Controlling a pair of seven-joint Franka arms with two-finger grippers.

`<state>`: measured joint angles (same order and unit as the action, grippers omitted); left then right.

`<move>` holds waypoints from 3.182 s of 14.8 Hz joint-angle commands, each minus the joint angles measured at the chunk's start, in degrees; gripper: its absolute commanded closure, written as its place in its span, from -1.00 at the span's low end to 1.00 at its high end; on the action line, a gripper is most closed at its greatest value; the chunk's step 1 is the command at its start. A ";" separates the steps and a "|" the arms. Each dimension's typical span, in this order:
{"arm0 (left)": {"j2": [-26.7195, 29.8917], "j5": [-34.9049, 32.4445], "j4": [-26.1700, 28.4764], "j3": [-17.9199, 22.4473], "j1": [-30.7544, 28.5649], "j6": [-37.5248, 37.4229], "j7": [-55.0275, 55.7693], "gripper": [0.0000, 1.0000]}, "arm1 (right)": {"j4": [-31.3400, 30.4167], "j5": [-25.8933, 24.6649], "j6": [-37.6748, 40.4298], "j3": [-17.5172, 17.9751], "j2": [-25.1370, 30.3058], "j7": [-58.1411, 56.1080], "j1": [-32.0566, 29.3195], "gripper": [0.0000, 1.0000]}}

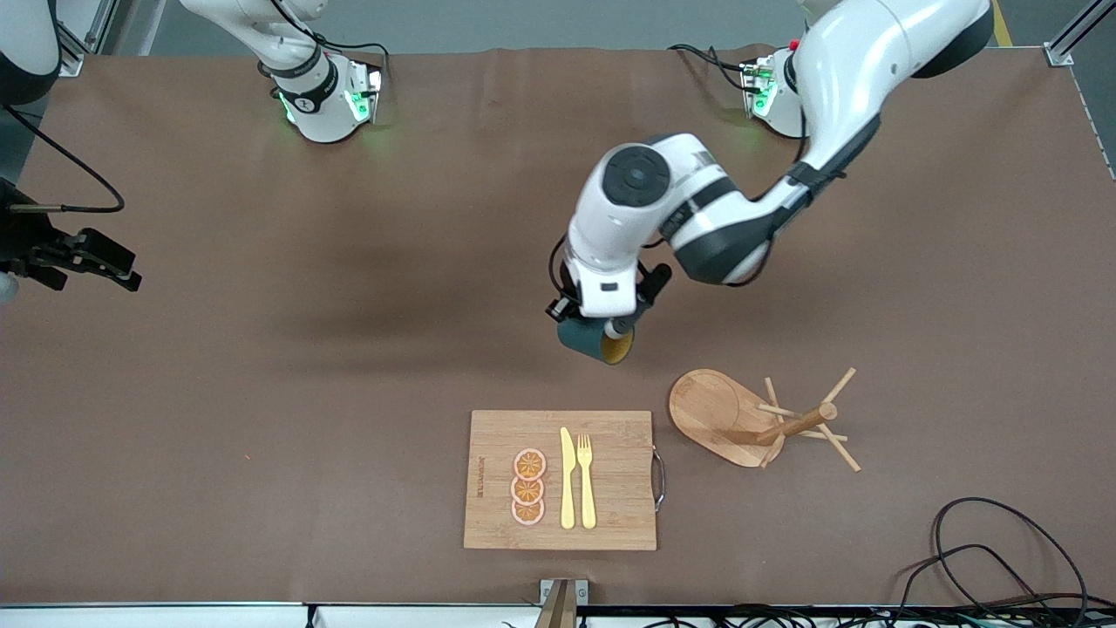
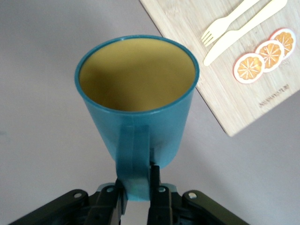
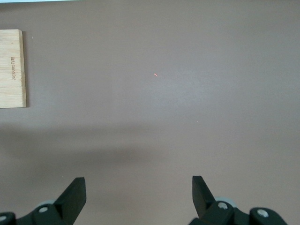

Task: Pass cup and hang on rack
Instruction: 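Carry the mug with the left gripper to the wooden rack, then hook the mug onto a rack peg with the left gripper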

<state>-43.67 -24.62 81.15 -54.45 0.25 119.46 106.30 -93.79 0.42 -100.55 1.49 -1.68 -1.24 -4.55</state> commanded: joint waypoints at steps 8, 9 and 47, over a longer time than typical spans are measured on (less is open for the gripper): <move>-0.19 28.65 -0.21 -4.78 -16.84 2.89 -18.22 0.87 | -0.52 0.63 0.36 0.00 0.98 0.19 -0.02 -1.00; -0.19 30.32 -0.21 -5.31 -18.34 2.80 -19.54 0.87 | -0.52 0.63 0.44 0.00 0.98 0.19 -0.02 -1.00; -5.64 47.12 3.48 -5.05 -40.85 -6.87 -61.56 0.76 | -0.52 0.63 0.44 0.00 0.98 0.27 0.07 -1.00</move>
<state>-49.62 21.10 83.94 -59.52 -39.68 112.98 46.52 -93.78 0.42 -100.44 1.51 -1.68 -1.24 -4.55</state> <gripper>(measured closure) 0.789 0.000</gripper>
